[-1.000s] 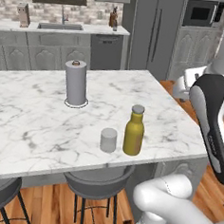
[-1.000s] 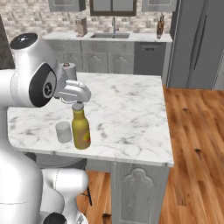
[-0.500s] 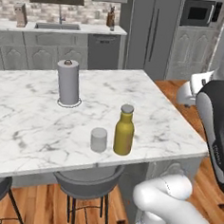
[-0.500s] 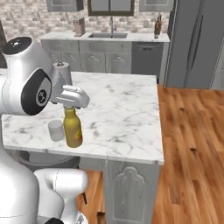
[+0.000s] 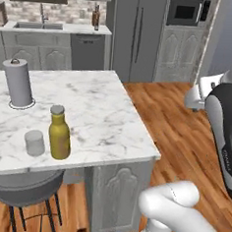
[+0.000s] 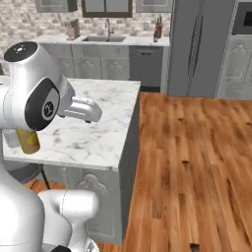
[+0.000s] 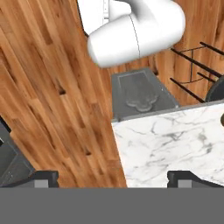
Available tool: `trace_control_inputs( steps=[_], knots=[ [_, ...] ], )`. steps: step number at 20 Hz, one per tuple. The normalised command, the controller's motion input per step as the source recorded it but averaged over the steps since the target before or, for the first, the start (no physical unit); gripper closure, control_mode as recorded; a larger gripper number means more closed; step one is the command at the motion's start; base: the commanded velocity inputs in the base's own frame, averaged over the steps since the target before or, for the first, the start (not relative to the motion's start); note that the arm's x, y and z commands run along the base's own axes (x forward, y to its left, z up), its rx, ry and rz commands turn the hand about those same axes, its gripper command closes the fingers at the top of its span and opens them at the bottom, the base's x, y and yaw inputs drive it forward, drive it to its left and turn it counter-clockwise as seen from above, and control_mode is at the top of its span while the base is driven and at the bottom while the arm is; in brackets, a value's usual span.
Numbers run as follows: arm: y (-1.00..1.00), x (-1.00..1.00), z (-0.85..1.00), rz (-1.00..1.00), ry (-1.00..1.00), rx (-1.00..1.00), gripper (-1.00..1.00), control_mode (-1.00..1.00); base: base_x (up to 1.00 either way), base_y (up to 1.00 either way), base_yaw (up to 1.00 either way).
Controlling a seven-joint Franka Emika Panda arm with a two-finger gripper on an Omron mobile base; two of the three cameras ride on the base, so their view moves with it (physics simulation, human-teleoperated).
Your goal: There is a wine glass and glass cup on the dining counter. Place the wine bottle next to the wine glass and the juice bottle next to the glass cup.
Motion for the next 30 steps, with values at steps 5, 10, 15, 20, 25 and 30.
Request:
trace_control_inputs(
  steps=[5, 10, 15, 20, 25, 30],
  knots=[
    [0.00, 0.00, 0.00, 0.00, 0.00, 0.00, -1.00, 1.00, -0.15, -1.00, 0.00],
    [0.00, 0.00, 0.00, 0.00, 0.00, 0.00, -1.00, 1.00, 0.57, -0.94, 0.00],
    [0.00, 0.00, 0.00, 0.00, 0.00, 0.00, -1.00, 1.00, 0.97, -0.61, 0.00],
    [0.00, 0.00, 0.00, 0.00, 0.00, 0.00, -1.00, 1.00, 1.00, -0.03, -0.08],
    [0.00, 0.00, 0.00, 0.00, 0.00, 0.00, -1.00, 1.00, 1.00, 0.00, -0.12],
    [0.00, 0.00, 0.00, 0.00, 0.00, 0.00, -1.00, 1.00, 1.00, 0.00, -0.11]
  ],
)
